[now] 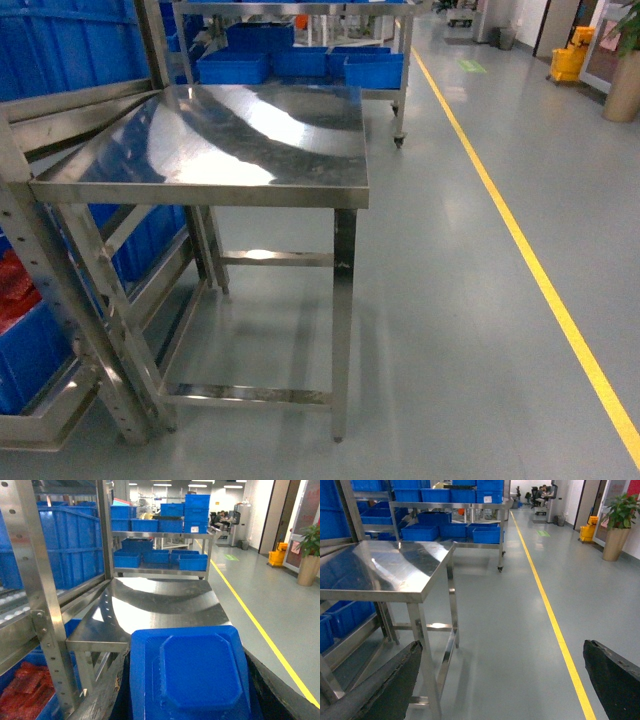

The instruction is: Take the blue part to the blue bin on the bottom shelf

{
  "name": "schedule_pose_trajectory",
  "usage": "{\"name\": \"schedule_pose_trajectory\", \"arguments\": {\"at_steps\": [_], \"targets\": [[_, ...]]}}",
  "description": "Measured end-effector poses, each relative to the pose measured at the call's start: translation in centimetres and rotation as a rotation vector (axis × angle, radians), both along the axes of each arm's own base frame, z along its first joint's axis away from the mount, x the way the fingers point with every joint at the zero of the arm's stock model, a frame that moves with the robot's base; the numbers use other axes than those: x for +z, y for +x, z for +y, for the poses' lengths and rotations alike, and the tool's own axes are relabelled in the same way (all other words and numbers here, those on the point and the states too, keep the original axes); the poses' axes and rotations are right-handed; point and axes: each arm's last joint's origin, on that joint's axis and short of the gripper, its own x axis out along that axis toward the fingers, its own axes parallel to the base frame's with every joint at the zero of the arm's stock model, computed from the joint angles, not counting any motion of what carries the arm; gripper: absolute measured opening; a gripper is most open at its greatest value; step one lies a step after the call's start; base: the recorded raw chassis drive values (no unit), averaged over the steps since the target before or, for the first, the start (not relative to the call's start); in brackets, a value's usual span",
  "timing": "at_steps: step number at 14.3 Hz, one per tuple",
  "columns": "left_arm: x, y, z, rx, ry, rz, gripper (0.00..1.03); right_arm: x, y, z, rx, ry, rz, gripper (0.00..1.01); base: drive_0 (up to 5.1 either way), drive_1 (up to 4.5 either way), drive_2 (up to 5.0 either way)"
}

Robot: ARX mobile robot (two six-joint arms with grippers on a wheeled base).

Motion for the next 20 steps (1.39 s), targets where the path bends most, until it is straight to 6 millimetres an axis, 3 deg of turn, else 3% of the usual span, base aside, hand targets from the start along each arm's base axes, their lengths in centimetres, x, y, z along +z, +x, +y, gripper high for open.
{"name": "schedule_pose_trajectory", "arguments": {"at_steps": [3, 9, 20], "targets": [[0.05, -0.02, 0.01, 0.000, -0.002, -0.004, 0.44, 0.02, 0.00, 0.00, 0.000, 0.000, -0.002, 0.98, 0.1, 4.33, -4.2], [-0.01, 0.02, -0.01, -0.004, 0.001, -0.001, 0.44, 0.01, 0.00, -0.01, -0.003, 0.000, -0.001, 0.98, 0.0, 0.00, 0.0], [-0.06, 0.03, -0.03, -0.004, 0.002, 0.004, 0.44, 0.01, 0.00, 0.00, 0.000, 0.000, -0.002, 0.98, -4.8, 2.56, 2.6]]}}
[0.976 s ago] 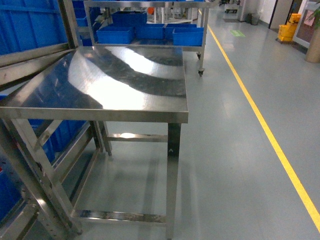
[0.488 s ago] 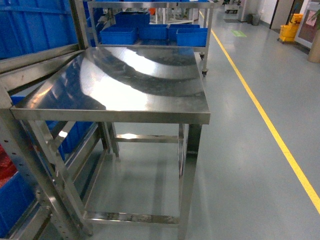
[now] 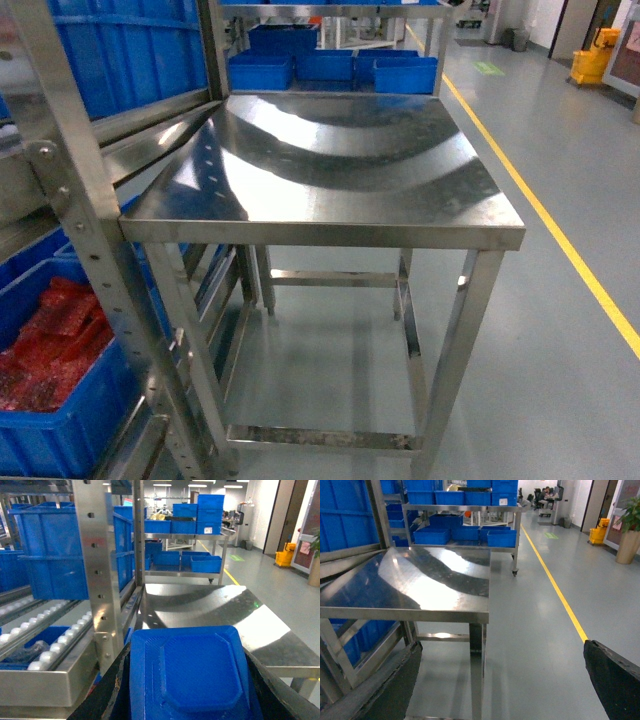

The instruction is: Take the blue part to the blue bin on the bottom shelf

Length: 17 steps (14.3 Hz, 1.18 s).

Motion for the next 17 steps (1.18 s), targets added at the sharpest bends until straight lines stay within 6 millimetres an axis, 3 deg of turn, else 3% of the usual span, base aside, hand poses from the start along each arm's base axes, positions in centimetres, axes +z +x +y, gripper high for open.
{"name": "schedule_pose_trajectory", "arguments": {"at_steps": [17], "targets": [[0.03, -0.02, 0.02, 0.004, -0.001, -0.002, 0.44, 0.01, 0.00, 0.00, 0.000, 0.000, -0.001, 0.98, -5.0, 2.40, 2.4]]}}
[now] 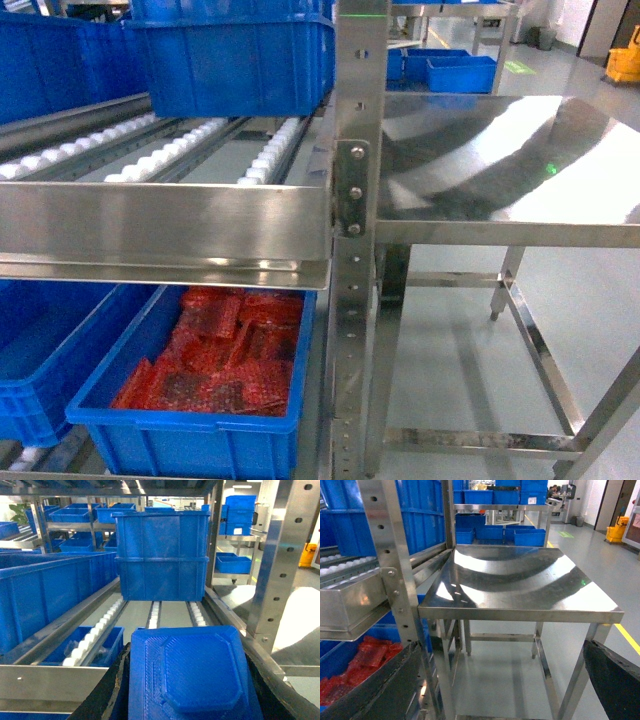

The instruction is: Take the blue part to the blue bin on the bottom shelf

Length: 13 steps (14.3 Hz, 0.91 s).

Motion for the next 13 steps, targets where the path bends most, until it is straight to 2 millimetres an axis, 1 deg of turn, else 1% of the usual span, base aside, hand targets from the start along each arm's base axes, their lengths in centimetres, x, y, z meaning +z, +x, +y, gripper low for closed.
{"name": "schedule_pose_trajectory", "arguments": {"at_steps": [13], "targets": [[0.01, -0.01, 0.00, 0.000, 0.000, -0.001, 0.44, -0.02, 0.00, 0.00, -0.001, 0.000, 0.002, 0.98, -5.0, 2.39, 2.4]]}}
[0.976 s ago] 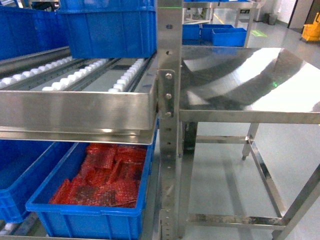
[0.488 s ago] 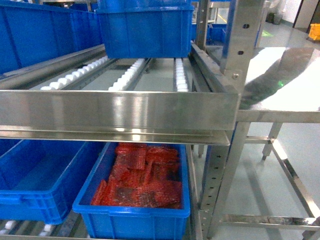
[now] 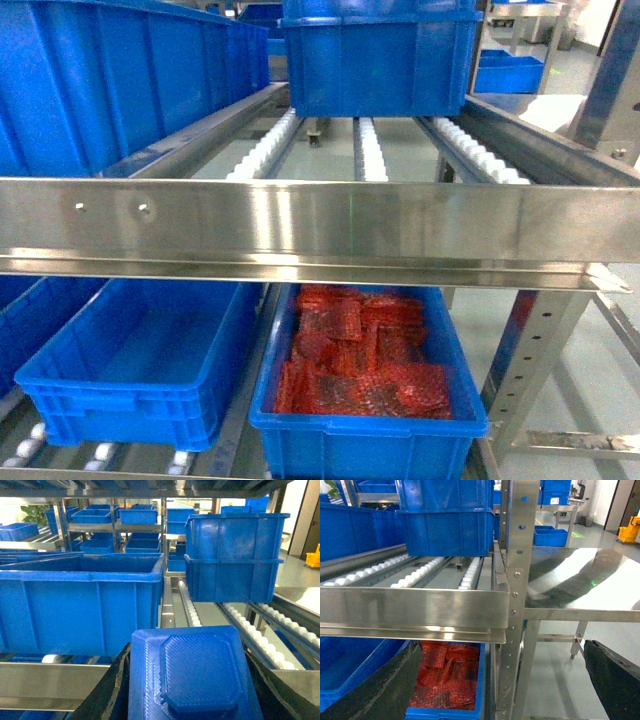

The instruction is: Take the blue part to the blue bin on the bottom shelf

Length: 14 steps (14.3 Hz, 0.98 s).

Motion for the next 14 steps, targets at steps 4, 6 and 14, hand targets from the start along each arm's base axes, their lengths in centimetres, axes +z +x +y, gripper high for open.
{"name": "schedule_pose_trajectory", "arguments": {"at_steps": [4, 6, 14], "targets": [[0.01, 0.00, 0.00, 0.001, 0.000, -0.001, 0.44, 0.01, 0.00, 0.00, 0.000, 0.000, -0.001, 0.98, -3.7, 1.83, 1.8], [0.04, 0.00, 0.10, 0.014, -0.003, -0.003, 0.44, 0.02, 0.00, 0.01, 0.004, 0.000, -0.002, 0.98, 0.0, 0.00, 0.0], [0.01, -0.02, 0.01, 0.000, -0.001, -0.001, 0.44, 0.01, 0.00, 0.01, 0.003, 0.000, -0.002, 0.98, 0.0, 0.00, 0.0]]}}
